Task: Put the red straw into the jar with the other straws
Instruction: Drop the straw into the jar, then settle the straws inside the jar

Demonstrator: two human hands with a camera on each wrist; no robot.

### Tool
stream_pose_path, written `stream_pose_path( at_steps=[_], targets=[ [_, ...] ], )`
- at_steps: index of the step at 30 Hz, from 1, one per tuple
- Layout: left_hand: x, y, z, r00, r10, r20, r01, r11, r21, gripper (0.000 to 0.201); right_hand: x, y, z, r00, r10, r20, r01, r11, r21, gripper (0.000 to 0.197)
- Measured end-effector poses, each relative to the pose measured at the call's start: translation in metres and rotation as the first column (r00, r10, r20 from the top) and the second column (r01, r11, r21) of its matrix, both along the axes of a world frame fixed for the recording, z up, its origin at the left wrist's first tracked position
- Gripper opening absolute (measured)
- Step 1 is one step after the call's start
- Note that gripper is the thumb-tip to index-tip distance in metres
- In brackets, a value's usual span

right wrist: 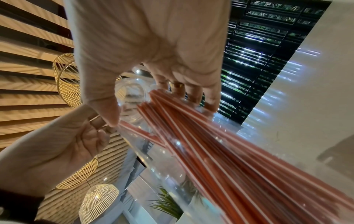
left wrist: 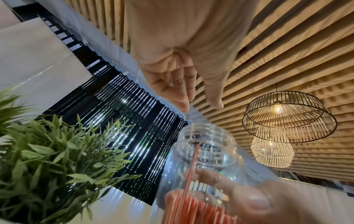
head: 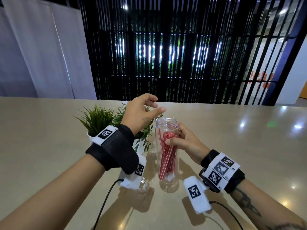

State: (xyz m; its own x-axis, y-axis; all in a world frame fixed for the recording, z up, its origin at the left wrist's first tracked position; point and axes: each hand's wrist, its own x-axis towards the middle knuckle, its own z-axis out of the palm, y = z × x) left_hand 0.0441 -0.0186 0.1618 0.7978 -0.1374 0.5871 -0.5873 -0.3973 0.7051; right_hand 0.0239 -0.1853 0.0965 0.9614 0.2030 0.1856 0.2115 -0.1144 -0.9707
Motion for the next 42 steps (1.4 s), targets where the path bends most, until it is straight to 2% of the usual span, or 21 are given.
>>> stream_pose_path(
  at_steps=[4,7,11,13,17,20,23,26,28,31,33,38,42],
  targets=[
    [-0.011,0.003,-0.007,0.999,0.032,-0.010,-0.033,0.993,-0.118,0.031,0.000,-0.003,0.001,0.999,-0.024,0.023,0.023,0.999,0.037,0.052],
    [-0.024,0.005,-0.031,0.999,0.000,-0.046,-0.002,0.999,-0.049,0.034,-0.001,-0.004,0.004,0.997,-0.049,0.056,0.045,0.996,0.073,0.053],
    [-0.045,-0.003,-0.060,0.974,-0.164,-0.157,0.170,0.985,0.024,0.054,-0.003,0.001,0.008,0.991,-0.091,0.103,0.076,0.987,0.144,0.057],
    [-0.052,-0.010,-0.067,0.959,-0.239,-0.155,0.246,0.969,0.031,0.063,-0.004,0.003,0.007,0.986,-0.114,0.119,0.096,0.985,0.145,0.061],
    [-0.046,-0.013,-0.076,0.971,-0.196,-0.139,0.204,0.978,0.040,0.095,-0.011,0.008,0.002,0.992,-0.061,0.110,0.056,0.997,0.045,0.069],
    [-0.040,-0.008,-0.082,0.977,-0.172,-0.124,0.173,0.985,-0.004,0.092,-0.022,0.006,-0.003,0.993,-0.002,0.118,-0.004,0.999,0.053,0.051],
    [-0.038,-0.004,-0.089,0.959,-0.202,-0.197,0.202,0.979,-0.020,0.086,-0.027,-0.003,-0.013,0.998,0.026,0.063,-0.031,0.997,0.075,0.055],
    [-0.035,-0.006,-0.097,0.905,-0.315,-0.287,0.295,0.949,-0.111,0.090,-0.029,-0.007,-0.024,0.998,0.066,0.010,-0.067,0.997,0.046,0.052],
    [-0.033,-0.008,-0.103,0.889,-0.333,-0.315,0.307,0.943,-0.130,0.095,-0.027,-0.008,-0.029,1.000,0.022,0.014,-0.023,0.998,0.064,0.051],
    [-0.034,-0.015,-0.103,0.940,-0.241,-0.241,0.249,0.969,0.003,0.083,-0.015,-0.012,-0.035,0.996,-0.090,0.028,0.088,0.993,0.074,0.047],
    [-0.029,-0.021,-0.103,0.945,-0.205,-0.256,0.222,0.975,0.035,0.087,-0.003,-0.014,-0.037,0.989,-0.142,0.030,0.140,0.988,0.068,0.043],
    [0.005,-0.028,-0.091,0.875,-0.240,-0.420,0.251,0.968,-0.032,0.089,0.035,-0.013,-0.030,0.943,-0.297,0.152,0.315,0.943,-0.108,0.064],
    [0.031,-0.035,-0.083,0.868,-0.232,-0.439,0.257,0.966,-0.004,0.086,0.065,-0.011,-0.028,0.914,-0.378,0.149,0.396,0.910,-0.123,0.065]
  ],
)
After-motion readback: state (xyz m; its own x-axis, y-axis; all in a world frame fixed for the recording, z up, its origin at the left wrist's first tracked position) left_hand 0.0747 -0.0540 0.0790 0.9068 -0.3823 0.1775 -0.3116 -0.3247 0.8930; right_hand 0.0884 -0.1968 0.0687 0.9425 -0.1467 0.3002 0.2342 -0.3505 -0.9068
